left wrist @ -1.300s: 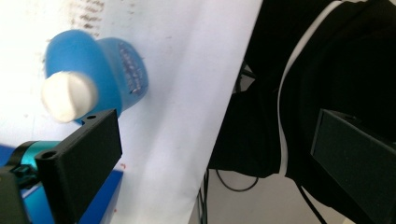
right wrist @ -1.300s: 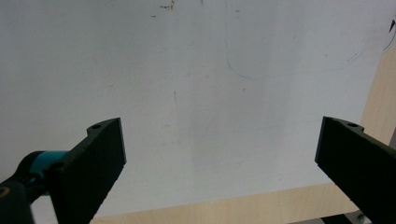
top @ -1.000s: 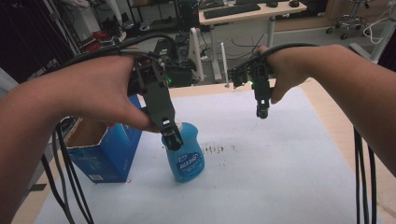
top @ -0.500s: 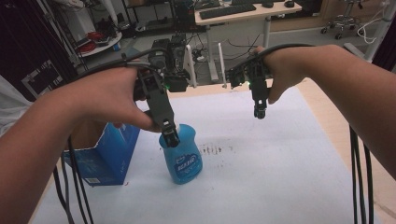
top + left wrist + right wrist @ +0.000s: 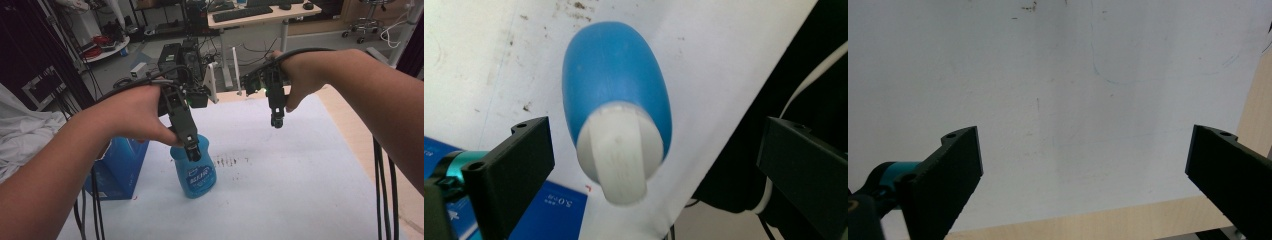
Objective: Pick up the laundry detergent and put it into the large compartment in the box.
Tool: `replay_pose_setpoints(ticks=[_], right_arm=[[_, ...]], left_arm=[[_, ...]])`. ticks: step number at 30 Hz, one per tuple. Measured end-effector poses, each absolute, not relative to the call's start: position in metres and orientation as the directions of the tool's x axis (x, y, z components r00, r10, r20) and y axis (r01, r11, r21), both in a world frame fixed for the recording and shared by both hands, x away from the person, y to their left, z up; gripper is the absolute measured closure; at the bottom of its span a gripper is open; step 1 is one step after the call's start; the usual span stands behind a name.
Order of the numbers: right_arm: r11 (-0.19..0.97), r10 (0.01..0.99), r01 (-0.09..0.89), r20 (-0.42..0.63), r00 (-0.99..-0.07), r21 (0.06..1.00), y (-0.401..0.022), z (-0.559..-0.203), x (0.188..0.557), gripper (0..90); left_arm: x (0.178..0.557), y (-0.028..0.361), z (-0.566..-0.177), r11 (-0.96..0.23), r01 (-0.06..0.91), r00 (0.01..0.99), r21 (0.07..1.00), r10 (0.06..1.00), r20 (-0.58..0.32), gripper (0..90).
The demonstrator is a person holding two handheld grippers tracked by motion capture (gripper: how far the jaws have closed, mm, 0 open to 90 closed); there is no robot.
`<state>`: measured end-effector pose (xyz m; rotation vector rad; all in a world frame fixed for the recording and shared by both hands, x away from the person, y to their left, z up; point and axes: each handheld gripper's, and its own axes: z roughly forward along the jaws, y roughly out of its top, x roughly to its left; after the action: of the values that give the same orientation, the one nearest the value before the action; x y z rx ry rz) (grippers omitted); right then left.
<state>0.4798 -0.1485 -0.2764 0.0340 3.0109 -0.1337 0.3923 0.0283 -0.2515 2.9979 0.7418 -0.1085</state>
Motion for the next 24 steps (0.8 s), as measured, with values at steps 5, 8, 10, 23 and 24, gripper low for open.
replay_pose_setpoints(ticks=[5, 8, 10, 23, 24], right_arm=[[0.996, 0.012, 0.024, -0.127, -0.992, -0.088, -0.149, -0.277, 0.481, 0.8], [0.995, 0.02, 0.032, -0.129, -0.991, -0.09, -0.15, -0.277, 0.48, 0.8], [0.996, 0.021, 0.033, -0.131, -0.991, -0.088, -0.15, -0.277, 0.481, 0.8], [0.995, 0.012, 0.024, -0.129, -0.992, -0.092, -0.148, -0.278, 0.481, 0.8], [0.995, 0.018, 0.03, -0.131, -0.991, -0.091, -0.148, -0.278, 0.481, 0.8]], left_arm=[[0.395, 0.029, -0.26, -0.881, 0.471, 0.88, 0.041, 0.467, -0.082, 1.7], [0.397, 0.03, -0.268, -0.874, 0.483, 0.874, 0.051, 0.479, -0.083, 1.7], [0.397, 0.03, -0.272, -0.869, 0.492, 0.87, 0.062, 0.486, -0.087, 1.7], [0.399, 0.031, -0.293, -0.857, 0.511, 0.858, 0.065, 0.505, -0.094, 1.7], [0.399, 0.031, -0.294, -0.858, 0.51, 0.859, 0.063, 0.504, -0.092, 1.7]])
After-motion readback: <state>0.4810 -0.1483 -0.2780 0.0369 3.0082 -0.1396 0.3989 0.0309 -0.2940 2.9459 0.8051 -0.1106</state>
